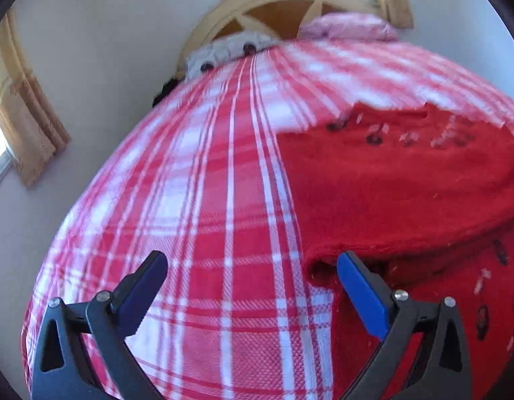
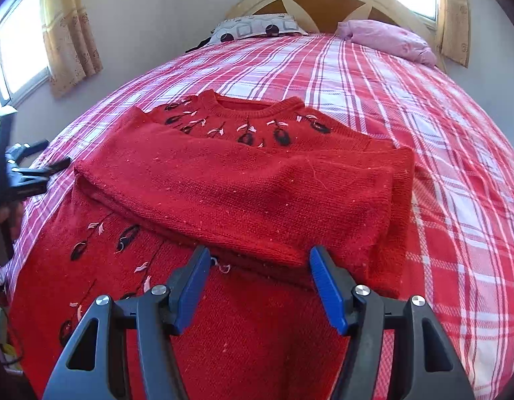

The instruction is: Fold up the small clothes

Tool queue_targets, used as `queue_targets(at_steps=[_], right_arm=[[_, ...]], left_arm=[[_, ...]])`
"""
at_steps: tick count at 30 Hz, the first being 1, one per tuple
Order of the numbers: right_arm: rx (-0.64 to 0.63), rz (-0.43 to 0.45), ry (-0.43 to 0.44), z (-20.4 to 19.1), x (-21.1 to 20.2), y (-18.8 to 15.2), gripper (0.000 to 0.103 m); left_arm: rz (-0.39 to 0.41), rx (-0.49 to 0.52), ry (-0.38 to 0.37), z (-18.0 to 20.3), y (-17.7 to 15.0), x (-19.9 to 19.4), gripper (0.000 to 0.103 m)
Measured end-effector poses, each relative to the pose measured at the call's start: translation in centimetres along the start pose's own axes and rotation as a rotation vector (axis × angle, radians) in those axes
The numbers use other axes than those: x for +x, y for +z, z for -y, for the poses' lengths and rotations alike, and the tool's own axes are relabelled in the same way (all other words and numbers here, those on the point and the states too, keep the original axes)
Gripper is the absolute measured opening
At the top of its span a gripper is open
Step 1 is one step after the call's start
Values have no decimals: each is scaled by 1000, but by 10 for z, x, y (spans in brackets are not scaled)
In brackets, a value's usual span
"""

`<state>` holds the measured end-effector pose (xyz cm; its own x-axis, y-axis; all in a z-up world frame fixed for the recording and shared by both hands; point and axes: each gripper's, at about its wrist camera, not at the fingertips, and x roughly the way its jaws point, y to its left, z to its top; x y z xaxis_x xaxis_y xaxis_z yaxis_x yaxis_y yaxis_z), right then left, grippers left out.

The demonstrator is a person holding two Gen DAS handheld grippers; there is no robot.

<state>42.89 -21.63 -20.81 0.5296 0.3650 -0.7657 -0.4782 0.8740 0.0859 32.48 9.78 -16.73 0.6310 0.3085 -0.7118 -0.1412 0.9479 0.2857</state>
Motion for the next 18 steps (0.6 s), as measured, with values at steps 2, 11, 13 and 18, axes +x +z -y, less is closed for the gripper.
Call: queue_targets(at_steps=[2, 11, 13, 18], right_arm=[[-1, -10, -8, 0, -9, -5, 63], [110, -22, -33, 21, -48, -50, 63], [119, -29, -33, 19, -54, -62, 63], [130, -14, -43, 11, -69, -83, 63]], left_arm=[[-6, 18, 16, 11, -9, 5, 103], [15, 24, -22, 16, -29, -31, 103], [24, 28, -36, 18, -35, -39, 103], [8, 28, -59, 23, -55, -49, 103]])
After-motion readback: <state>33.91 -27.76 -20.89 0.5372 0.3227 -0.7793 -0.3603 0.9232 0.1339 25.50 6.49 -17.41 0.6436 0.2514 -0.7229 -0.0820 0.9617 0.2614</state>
